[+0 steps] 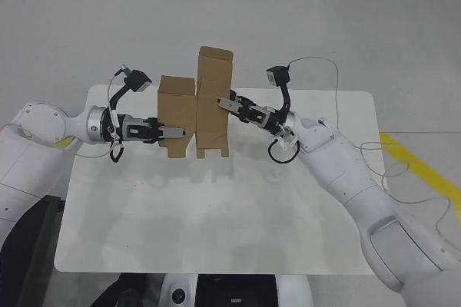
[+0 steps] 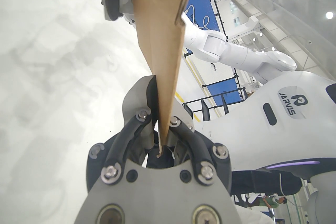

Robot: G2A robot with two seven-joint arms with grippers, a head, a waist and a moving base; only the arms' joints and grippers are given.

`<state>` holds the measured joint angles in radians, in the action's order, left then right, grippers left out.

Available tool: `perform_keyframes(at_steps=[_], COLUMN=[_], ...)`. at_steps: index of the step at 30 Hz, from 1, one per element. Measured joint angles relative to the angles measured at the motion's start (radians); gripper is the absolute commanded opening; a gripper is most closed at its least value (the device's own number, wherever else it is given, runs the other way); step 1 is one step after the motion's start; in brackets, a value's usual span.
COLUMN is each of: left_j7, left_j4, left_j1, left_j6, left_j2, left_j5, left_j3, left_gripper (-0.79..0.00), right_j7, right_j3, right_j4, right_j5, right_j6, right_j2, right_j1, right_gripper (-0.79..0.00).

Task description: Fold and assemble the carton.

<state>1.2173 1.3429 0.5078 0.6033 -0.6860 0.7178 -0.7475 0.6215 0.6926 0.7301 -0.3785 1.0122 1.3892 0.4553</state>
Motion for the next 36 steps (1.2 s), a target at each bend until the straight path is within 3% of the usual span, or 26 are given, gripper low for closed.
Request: perform_keyframes(at_steps=[12,26,36], left_j7=[0.119,0.256,0.257], left_j4=[0.005,0.089,0.095], left_j1=[-0.004,-0.040,-0.043], left_j6=[-0.119,-0.255,-0.257], left_j2=[0.024,0.035,0.037], left_j5=[-0.052,-0.101,-0.098], left_j3=[-0.033,0.117,0.124], left_gripper=[-0.785,-0.785,-0.785], right_j7=[0.224,0.428,0.439], right_j3=[0.112,0.116,0.111], right_j4=[0.002,0.264,0.276], right_j5=[0.027,-0.001,-0.009], right_j6=[-0.036,-0.242,-0.252], right_j2=[-0.085,-0.249,-0.257], right_j1=[-0.005,0.075,0.078], right_gripper=[0.000,0.000,0.000])
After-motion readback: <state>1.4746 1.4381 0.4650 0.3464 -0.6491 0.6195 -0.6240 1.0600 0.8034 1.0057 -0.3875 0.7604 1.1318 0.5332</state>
